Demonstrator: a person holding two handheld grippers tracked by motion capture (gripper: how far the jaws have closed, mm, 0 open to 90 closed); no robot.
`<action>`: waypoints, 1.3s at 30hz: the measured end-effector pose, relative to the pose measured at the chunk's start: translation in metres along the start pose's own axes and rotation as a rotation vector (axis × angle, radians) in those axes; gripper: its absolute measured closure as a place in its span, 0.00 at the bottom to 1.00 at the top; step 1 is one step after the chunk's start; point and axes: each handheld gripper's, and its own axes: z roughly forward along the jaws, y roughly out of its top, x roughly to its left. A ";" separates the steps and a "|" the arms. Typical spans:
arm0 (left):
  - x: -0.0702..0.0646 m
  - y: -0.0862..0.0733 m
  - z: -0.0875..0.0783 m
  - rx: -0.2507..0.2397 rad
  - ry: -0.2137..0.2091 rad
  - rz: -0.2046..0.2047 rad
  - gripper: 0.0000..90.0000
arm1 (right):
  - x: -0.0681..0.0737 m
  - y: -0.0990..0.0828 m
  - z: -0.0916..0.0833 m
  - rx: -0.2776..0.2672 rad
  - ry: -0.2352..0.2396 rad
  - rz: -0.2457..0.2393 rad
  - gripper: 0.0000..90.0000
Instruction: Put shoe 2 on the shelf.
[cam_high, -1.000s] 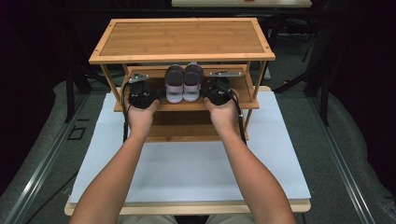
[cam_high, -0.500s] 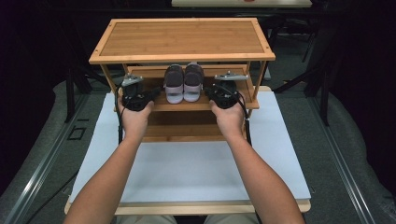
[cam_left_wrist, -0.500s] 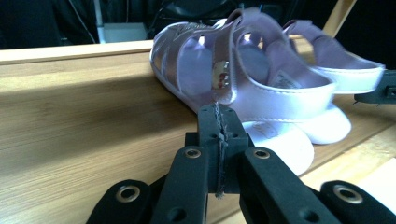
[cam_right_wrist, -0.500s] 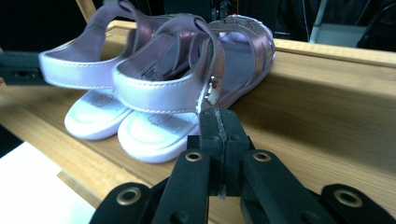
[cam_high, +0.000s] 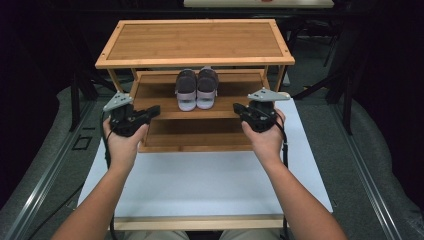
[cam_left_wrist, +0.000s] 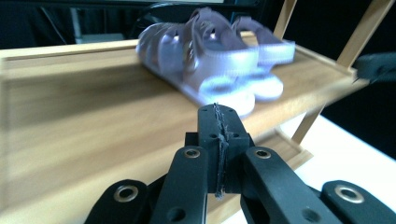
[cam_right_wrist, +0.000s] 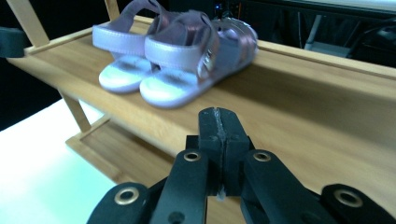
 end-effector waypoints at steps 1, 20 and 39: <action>0.001 -0.004 -0.004 0.004 0.002 -0.007 0.99 | -0.002 -0.004 -0.008 0.002 -0.002 0.001 0.99; 0.013 -0.119 -0.067 0.113 -0.008 -0.047 0.91 | 0.008 -0.116 -0.061 0.028 -0.050 0.006 0.97; 0.027 -0.177 -0.044 0.191 0.023 -0.066 0.59 | 0.009 -0.197 -0.032 0.097 -0.071 0.033 0.69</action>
